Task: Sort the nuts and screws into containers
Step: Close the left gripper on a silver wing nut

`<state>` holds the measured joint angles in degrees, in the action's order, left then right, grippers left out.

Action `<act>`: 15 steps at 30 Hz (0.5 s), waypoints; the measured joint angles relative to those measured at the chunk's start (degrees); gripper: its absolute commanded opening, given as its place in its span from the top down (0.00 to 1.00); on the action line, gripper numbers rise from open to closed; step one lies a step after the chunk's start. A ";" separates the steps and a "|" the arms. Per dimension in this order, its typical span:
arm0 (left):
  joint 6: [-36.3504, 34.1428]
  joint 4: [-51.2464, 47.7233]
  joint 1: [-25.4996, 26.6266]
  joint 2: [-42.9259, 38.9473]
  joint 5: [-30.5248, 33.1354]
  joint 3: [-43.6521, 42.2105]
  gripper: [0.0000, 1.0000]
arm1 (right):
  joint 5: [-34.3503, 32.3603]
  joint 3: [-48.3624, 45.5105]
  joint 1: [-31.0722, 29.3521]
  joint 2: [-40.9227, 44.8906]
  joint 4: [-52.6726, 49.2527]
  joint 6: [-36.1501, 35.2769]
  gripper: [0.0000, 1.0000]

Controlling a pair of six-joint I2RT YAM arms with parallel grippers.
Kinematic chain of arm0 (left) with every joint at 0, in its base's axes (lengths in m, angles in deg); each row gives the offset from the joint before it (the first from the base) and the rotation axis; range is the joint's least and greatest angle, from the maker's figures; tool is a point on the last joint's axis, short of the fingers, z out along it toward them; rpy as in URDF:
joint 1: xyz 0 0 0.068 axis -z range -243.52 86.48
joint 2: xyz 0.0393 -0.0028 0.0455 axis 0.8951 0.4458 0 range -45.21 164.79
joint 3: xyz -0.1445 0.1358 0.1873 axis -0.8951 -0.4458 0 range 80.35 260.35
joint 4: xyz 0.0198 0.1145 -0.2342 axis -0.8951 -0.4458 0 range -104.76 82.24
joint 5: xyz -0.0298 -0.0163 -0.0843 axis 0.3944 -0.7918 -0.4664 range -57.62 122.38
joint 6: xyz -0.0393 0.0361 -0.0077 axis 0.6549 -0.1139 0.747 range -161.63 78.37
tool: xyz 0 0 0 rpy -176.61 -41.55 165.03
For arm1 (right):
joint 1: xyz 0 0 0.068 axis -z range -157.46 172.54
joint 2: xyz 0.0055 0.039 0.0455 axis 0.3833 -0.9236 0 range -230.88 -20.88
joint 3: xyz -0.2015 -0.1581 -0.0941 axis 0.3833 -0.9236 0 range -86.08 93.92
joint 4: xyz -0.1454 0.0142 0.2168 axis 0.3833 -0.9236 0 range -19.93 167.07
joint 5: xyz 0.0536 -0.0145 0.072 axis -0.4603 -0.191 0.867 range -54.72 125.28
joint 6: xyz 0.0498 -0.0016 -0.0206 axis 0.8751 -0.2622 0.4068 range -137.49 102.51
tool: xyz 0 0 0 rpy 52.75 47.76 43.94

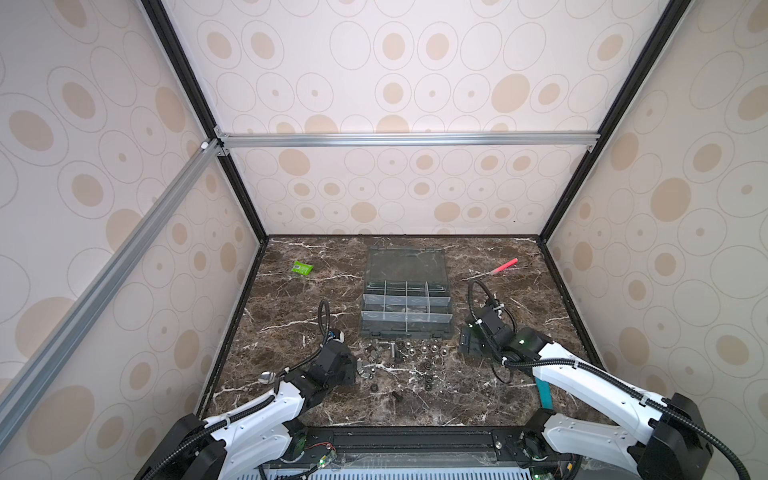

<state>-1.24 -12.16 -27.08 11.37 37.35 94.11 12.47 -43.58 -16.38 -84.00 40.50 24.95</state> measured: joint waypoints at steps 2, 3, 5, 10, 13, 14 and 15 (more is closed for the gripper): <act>-0.31 0.46 0.02 0.33 0.07 0.00 0.79 | -0.04 -0.09 0.00 0.07 -0.28 0.20 0.00; -0.44 0.63 0.02 0.44 0.20 0.00 0.80 | -0.04 -0.11 0.00 0.09 -0.37 0.26 0.00; -0.50 0.79 0.04 0.44 0.31 0.00 0.80 | -0.04 -0.17 0.00 0.15 -0.37 0.44 0.00; -0.55 0.81 0.04 0.35 0.42 0.02 0.81 | -0.02 -0.20 0.00 0.31 -0.61 0.90 0.00; -0.59 0.26 0.04 0.35 0.50 0.39 0.81 | -0.02 -0.22 0.00 0.59 -0.79 1.16 0.00; -0.76 -0.26 0.04 0.37 0.55 0.70 0.81 | -0.02 -0.31 -0.02 0.76 -0.74 1.25 0.00; -1.03 -0.74 0.04 0.42 0.59 1.11 0.82 | -0.02 -0.42 -0.02 0.94 -0.83 1.33 0.00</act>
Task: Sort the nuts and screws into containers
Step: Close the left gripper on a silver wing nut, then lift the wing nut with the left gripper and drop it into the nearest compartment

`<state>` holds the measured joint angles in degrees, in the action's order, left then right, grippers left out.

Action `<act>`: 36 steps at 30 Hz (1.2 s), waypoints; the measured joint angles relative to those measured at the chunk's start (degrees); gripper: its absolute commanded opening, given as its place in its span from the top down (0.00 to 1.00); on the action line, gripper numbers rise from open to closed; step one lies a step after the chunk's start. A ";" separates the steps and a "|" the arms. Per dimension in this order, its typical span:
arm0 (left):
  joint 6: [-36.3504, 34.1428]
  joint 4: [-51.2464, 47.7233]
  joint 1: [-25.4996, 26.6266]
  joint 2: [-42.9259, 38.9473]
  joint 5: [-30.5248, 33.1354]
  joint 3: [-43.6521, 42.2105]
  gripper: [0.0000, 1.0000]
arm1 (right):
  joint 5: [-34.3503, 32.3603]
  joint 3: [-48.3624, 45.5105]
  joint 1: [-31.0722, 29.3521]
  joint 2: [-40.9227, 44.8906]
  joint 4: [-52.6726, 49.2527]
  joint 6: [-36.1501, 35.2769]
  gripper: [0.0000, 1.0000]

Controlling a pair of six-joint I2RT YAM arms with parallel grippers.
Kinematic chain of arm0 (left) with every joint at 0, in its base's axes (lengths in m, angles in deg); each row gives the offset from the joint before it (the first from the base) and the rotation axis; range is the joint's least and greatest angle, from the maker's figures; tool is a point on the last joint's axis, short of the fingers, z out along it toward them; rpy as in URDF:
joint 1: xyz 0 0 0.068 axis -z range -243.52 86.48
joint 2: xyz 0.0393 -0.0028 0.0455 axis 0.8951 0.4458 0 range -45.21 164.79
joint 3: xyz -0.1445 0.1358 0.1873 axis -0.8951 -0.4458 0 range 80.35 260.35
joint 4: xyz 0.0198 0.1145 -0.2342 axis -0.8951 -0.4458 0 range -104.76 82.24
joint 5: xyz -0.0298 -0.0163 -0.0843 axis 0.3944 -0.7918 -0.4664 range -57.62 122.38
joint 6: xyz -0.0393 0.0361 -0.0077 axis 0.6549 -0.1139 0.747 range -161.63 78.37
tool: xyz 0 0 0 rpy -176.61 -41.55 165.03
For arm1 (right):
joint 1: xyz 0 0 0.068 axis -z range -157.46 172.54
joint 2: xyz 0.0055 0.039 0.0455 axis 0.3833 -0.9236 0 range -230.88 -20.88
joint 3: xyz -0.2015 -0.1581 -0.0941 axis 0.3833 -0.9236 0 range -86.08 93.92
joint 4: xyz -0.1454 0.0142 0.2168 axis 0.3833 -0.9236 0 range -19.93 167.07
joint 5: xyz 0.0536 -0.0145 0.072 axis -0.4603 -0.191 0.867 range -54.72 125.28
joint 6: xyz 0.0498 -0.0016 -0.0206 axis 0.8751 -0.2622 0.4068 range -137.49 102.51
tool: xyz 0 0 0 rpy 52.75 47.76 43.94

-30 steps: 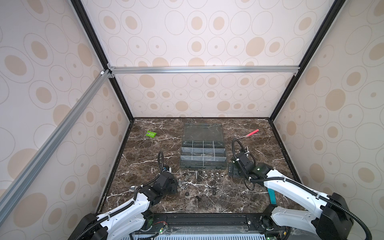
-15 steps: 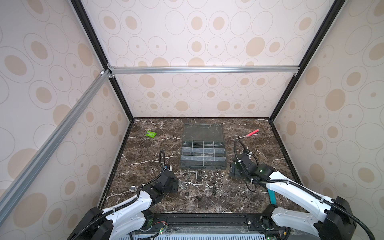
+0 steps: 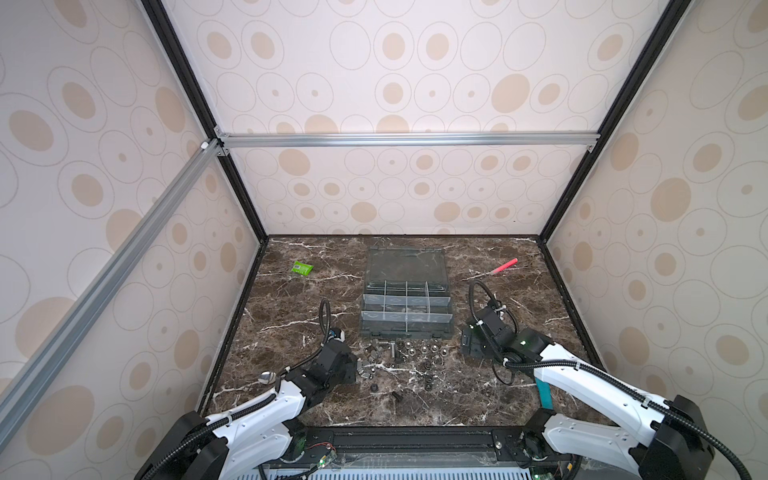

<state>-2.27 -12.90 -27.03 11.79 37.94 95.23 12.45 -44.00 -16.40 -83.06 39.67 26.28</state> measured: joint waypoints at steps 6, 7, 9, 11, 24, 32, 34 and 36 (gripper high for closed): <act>-3.13 -1.92 0.00 2.73 1.09 8.15 0.83 | 0.04 -0.63 0.02 0.61 -0.85 0.42 0.00; -3.63 -1.70 0.00 3.30 1.20 9.70 0.83 | 0.04 -0.63 0.00 0.66 -1.03 0.44 0.00; -4.74 -1.18 0.00 4.66 1.25 12.98 0.83 | 0.02 -0.63 0.00 0.90 -1.22 0.44 0.00; -5.73 -0.48 0.00 6.75 1.20 15.89 0.83 | 0.02 -0.63 0.00 1.20 -1.22 0.42 0.00; -8.96 3.50 -0.37 20.59 0.74 25.49 0.82 | 0.20 0.02 0.00 0.39 -1.66 -0.24 0.00; -8.55 5.35 -0.98 22.03 0.92 26.60 0.80 | 1.20 0.00 0.00 -1.07 -0.44 -1.20 0.00; -7.91 6.23 -1.01 22.34 0.90 26.60 0.73 | 1.49 0.00 0.00 -1.49 -0.15 -1.49 0.00; -6.95 6.86 -1.03 22.64 0.92 26.60 0.67 | 1.77 0.00 0.00 -1.90 0.39 -1.79 0.00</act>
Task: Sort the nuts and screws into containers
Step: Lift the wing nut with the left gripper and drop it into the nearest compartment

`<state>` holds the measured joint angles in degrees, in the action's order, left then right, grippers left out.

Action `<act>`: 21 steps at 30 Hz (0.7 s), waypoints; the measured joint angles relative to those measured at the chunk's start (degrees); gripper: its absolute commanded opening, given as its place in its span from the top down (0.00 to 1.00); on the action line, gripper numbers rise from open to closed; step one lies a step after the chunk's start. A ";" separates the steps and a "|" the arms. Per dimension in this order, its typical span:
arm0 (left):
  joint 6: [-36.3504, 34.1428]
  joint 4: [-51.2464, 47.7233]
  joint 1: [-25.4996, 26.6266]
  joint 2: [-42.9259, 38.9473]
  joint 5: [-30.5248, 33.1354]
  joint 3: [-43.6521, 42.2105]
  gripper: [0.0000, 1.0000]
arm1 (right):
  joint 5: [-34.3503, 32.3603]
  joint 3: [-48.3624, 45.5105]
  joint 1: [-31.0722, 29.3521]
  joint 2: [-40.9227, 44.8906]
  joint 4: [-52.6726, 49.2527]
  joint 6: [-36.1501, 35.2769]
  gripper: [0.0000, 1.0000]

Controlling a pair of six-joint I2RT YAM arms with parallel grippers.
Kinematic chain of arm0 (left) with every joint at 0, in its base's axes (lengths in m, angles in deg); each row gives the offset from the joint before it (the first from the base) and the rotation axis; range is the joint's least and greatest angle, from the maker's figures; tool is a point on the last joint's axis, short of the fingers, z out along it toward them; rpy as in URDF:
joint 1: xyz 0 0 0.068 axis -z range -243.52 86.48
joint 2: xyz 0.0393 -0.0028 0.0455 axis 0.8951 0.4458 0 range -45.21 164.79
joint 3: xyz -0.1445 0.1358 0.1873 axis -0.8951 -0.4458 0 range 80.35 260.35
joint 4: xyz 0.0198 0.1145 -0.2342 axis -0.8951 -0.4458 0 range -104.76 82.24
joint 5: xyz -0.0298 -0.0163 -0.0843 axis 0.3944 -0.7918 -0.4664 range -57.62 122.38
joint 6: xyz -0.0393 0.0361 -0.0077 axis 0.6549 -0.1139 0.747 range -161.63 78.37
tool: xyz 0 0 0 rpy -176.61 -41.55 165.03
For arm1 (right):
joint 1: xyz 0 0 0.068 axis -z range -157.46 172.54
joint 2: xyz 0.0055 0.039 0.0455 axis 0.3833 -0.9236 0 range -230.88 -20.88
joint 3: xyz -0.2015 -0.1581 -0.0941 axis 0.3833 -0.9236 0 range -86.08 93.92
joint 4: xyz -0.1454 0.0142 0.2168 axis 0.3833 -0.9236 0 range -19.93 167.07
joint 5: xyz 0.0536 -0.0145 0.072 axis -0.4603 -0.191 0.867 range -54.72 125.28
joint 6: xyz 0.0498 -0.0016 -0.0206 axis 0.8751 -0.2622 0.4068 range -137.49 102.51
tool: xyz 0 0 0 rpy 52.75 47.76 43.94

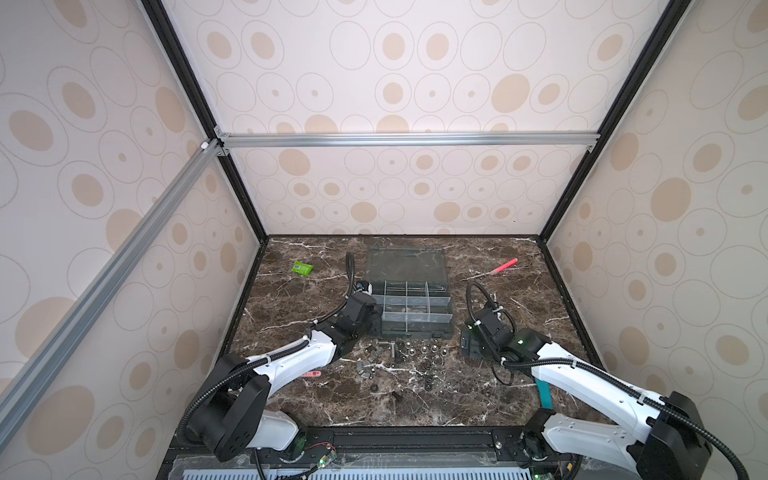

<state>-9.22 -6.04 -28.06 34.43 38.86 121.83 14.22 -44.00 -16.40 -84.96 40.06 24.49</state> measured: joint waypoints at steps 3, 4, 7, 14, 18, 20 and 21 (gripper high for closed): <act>1.33 0.87 -0.07 0.15 -0.07 0.00 0.65 | 0.15 0.00 0.00 -0.98 0.57 -0.33 0.00; 1.68 1.07 -0.07 0.15 -0.07 0.00 0.64 | 0.22 0.02 0.00 -1.40 0.63 -0.50 0.00; 2.51 1.38 -0.07 0.15 -0.04 -0.02 0.64 | 0.52 0.07 0.00 -2.78 0.63 -1.07 0.00; 3.69 2.01 -0.07 -0.59 0.28 -0.83 0.62 | 1.25 0.39 0.00 -3.69 0.66 -1.77 0.00; 4.28 2.01 -0.07 -2.19 0.87 -1.95 0.62 | 1.79 0.42 0.00 -3.69 1.01 -2.21 0.00; 4.72 2.03 -0.07 -3.10 1.27 -2.56 0.61 | 2.12 0.42 0.00 -3.69 1.44 -2.45 0.00; 5.11 2.05 -0.07 -3.67 1.55 -2.99 0.61 | 2.29 0.42 0.00 -3.78 1.62 -2.62 0.00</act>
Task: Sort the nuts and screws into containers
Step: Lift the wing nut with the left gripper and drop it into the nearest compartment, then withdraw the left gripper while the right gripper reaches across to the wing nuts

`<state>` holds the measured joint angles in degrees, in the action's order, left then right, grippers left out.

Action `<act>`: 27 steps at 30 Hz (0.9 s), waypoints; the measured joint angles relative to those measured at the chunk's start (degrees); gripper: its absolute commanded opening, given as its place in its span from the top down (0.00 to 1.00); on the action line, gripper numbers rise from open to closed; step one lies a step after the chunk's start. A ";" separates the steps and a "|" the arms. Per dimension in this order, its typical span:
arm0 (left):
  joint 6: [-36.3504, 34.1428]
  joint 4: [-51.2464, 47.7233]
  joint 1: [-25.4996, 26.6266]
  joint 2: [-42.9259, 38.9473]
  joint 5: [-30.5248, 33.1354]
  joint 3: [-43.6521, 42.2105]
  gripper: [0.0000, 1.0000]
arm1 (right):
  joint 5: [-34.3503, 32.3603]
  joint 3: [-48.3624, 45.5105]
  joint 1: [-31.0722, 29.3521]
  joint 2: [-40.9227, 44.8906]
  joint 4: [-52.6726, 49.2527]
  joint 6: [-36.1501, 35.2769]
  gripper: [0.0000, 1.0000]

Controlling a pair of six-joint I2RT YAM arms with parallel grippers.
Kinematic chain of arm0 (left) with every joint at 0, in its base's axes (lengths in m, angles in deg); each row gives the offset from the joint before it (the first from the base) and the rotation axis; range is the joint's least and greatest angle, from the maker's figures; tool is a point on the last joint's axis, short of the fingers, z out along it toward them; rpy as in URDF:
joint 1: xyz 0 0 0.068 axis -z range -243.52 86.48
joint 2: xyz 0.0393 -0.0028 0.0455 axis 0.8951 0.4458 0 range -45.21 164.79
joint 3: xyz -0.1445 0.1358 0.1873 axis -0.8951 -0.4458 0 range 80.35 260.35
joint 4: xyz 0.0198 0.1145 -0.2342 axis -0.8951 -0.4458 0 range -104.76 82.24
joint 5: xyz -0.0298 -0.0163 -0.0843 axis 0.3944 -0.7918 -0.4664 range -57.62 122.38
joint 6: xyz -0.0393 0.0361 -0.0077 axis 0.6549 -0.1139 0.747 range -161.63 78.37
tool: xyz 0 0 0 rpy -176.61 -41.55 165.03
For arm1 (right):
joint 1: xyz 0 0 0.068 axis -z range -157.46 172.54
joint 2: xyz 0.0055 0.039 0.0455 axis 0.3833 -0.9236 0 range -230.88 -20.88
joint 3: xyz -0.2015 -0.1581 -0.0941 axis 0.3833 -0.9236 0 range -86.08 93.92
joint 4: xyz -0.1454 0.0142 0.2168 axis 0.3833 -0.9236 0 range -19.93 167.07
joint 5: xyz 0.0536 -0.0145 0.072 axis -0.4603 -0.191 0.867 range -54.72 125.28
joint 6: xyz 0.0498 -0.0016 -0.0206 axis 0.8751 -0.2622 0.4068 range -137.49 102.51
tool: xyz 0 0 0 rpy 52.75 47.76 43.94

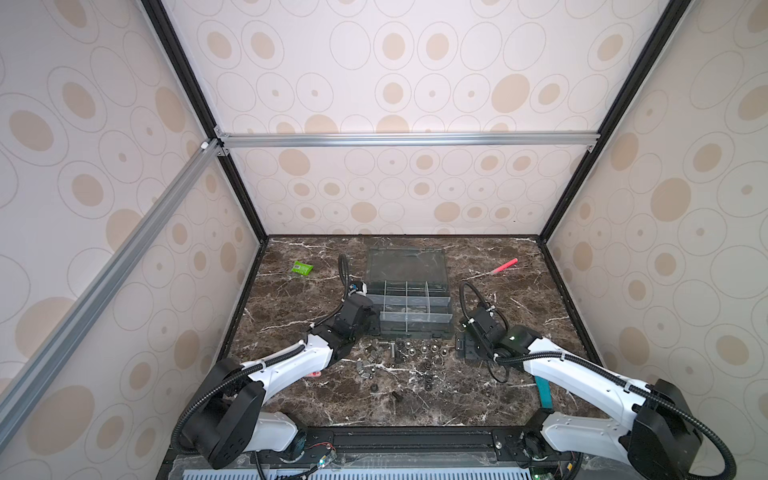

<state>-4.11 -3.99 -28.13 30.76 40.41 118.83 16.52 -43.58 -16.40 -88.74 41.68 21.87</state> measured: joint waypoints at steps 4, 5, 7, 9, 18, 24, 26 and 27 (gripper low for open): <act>1.29 0.20 0.00 -1.97 0.33 -1.79 0.61 | 0.79 0.81 0.00 -1.33 -0.20 -0.83 0.00; 1.60 0.24 0.00 -2.43 0.42 -2.21 0.61 | 0.92 1.14 0.00 -1.70 -0.20 -1.05 0.00; 1.95 0.33 0.00 -3.06 0.52 -2.69 0.61 | 1.09 1.66 0.00 -1.97 -0.15 -1.27 0.00; 2.08 0.33 0.00 -3.37 0.68 -2.80 0.61 | 1.29 1.97 0.00 -1.97 -0.09 -1.33 0.00; 2.12 0.09 0.00 -8.00 2.23 -4.02 0.60 | 3.34 2.91 0.00 -2.62 0.72 -1.51 0.00; 2.51 -0.24 -0.02 -12.37 3.43 -6.78 0.59 | 5.73 6.49 -0.11 -5.99 0.74 -3.04 0.00; 2.78 -0.52 -0.02 -13.35 4.00 -7.41 0.59 | 6.49 8.11 -0.35 -7.41 0.87 -3.74 0.00; 2.97 -0.74 -0.02 -13.77 4.24 -7.67 0.59 | 6.86 8.76 -0.50 -8.11 1.14 -4.04 0.00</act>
<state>-1.14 -4.73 -28.15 16.99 44.65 111.16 23.38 -34.82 -16.90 -96.85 42.81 17.82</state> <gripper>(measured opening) 0.409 0.996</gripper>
